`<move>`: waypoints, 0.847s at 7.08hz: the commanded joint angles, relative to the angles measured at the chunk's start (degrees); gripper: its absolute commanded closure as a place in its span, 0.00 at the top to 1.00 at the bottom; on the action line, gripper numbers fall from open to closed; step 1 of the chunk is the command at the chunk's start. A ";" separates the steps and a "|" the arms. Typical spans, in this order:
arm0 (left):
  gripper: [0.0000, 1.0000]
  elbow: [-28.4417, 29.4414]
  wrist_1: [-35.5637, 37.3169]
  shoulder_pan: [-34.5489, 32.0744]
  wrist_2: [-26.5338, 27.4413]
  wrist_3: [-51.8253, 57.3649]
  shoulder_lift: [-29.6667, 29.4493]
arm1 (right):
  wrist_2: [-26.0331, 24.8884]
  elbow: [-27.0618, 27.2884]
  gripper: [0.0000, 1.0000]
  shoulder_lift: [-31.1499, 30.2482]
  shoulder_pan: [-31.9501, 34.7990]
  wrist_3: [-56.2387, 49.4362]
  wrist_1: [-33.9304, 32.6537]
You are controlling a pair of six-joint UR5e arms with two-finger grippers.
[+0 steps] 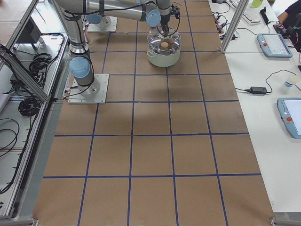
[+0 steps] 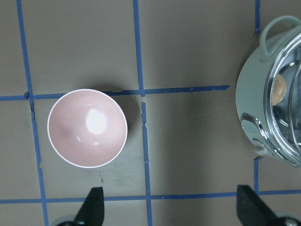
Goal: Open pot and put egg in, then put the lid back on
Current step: 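Place the lid back on the pot with the right gripper while the left withdraws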
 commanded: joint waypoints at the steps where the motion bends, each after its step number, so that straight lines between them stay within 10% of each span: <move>1: 1.00 0.99 -2.89 2.35 0.03 1.11 1.60 | -0.09 -0.06 0.10 1.22 0.42 -0.27 -1.11; 6: 1.00 1.78 -3.24 7.61 -2.67 2.69 0.99 | -0.79 0.11 0.10 1.13 0.07 -2.64 -1.11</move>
